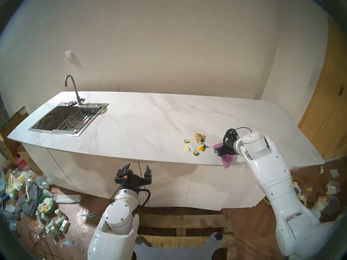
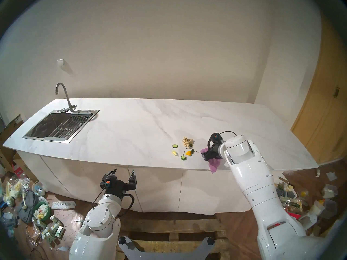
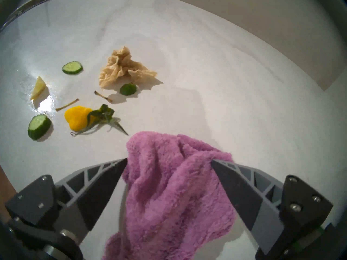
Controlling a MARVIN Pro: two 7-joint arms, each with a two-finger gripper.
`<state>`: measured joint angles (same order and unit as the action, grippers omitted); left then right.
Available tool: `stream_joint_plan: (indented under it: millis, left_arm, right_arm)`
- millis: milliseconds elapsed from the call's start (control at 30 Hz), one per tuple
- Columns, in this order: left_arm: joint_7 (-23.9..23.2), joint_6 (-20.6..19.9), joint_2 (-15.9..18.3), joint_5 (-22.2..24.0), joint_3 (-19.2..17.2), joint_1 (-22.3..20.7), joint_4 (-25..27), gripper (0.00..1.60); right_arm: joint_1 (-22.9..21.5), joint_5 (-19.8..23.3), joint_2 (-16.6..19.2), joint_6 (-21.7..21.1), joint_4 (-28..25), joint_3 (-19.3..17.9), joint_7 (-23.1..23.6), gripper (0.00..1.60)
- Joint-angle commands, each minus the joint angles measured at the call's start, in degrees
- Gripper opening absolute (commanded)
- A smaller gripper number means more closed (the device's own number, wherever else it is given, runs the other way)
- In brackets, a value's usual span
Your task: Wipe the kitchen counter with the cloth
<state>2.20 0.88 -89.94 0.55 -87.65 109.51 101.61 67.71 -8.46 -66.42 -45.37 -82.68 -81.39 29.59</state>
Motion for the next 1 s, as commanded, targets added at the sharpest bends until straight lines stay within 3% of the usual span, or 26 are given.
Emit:
stream_joint_plan:
  millis: [0, 133, 333, 700, 967]
  left_arm:
    - [-0.2, 0.3, 0.1, 0.1, 0.1, -0.4, 1.5, 1.60]
    - [-0.3, 0.3, 0.1, 0.1, 0.1, -0.3, 1.6, 1.60]
    - [-0.3, 0.3, 0.1, 0.1, 0.1, -0.3, 1.7, 1.60]
    - [-0.3, 0.3, 0.1, 0.1, 0.1, -0.3, 1.6, 1.60]
    - [-0.3, 0.3, 0.1, 0.1, 0.1, -0.3, 1.7, 1.60]
  right_arm:
    - [-0.2, 0.8, 4.6, -1.1, -6.4, -1.7, 3.8, 1.60]
    - [2.9, 0.5, 7.8, -3.8, -9.5, -1.5, 6.6, 1.60]
    - [0.8, -0.1, 10.0, -4.6, -5.0, 0.2, 10.7, 1.60]
    - [-6.2, -1.8, 7.3, -3.5, 2.3, 2.7, 9.8, 1.60]
    - [-7.4, -2.5, 6.3, -4.2, 3.5, 6.3, 11.5, 1.60]
